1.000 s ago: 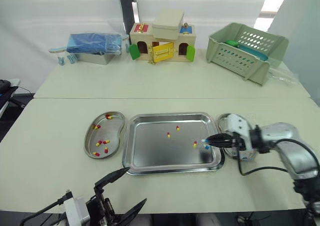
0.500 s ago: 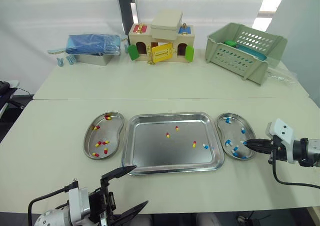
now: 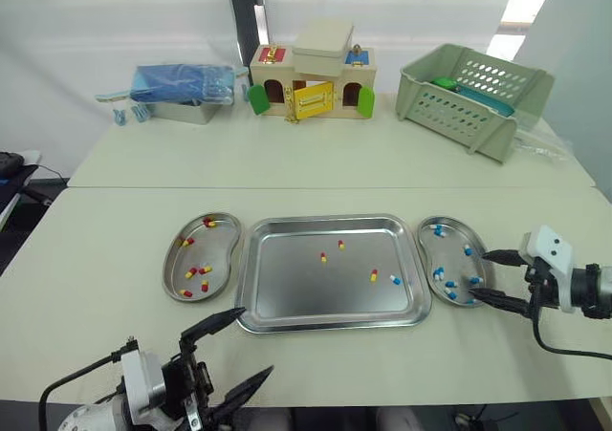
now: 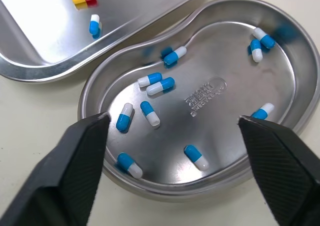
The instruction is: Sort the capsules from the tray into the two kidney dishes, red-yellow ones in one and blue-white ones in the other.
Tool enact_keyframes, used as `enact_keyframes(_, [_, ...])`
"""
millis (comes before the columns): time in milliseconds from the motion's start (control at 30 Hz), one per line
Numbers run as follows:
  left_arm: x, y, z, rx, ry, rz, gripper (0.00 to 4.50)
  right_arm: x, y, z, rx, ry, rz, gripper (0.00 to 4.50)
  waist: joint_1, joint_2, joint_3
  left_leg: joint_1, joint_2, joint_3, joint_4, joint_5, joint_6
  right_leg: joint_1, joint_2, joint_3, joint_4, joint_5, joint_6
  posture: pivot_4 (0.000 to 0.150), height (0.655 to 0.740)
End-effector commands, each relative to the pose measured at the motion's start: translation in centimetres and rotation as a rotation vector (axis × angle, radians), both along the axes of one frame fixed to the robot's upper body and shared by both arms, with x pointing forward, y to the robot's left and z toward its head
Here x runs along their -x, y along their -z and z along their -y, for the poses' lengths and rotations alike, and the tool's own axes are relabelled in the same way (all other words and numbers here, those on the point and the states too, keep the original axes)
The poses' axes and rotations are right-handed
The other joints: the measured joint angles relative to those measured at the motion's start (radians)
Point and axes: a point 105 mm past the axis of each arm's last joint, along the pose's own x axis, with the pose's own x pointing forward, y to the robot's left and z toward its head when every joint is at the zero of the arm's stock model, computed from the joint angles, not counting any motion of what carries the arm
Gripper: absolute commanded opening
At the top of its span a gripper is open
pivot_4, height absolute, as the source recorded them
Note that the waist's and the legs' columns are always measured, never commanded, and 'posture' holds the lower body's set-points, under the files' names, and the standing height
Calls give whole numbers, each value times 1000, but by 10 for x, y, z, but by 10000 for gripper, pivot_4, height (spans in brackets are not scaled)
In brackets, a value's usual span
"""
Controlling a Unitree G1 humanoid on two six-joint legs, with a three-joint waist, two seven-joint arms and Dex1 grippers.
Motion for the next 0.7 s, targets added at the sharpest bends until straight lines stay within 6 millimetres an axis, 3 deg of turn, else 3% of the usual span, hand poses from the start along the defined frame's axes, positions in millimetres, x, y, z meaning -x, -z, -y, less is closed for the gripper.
enact_keyframes(33, [-17, -20, -33, -21, -147, -40, 45000, 5, -20, 11, -75, 13, 109, 44297, 1, 0, 0, 0, 0, 0, 0, 0, 0, 0, 0, 0, 0, 0, 0, 1500, 7400])
enact_keyframes(300, [-42, -43, -154, -207, -505, -159, 45000, 10, -9, 48, -61, 59, 107, 44297, -3, 0, 0, 2, 0, 0, 0, 0, 0, 1, 0, -1, 0, 0, 0, 1500, 7400])
enact_keyframes(467, [-44, -57, -203, -298, -622, -193, 45000, 4, -3, 61, -65, 90, 116, 44297, -16, 1, 0, 2, 0, 1, -1, 0, 0, 0, 1, 0, 1, 0, 0, 1500, 7400])
enact_keyframes(533, [-44, -59, -215, -311, -642, -208, 45000, 4, -1, 62, -69, 95, 118, 44297, -21, 2, 0, 2, 1, 1, -1, 0, 0, 0, 1, 0, 1, 0, 0, 1500, 7400])
enact_keyframes(700, [-48, -59, -221, -333, -628, -228, 45000, 6, 1, 63, -67, 97, 122, 44297, -23, 2, 0, 1, 1, 1, -1, 0, 0, -1, 1, 0, 1, 0, 0, 1500, 7400])
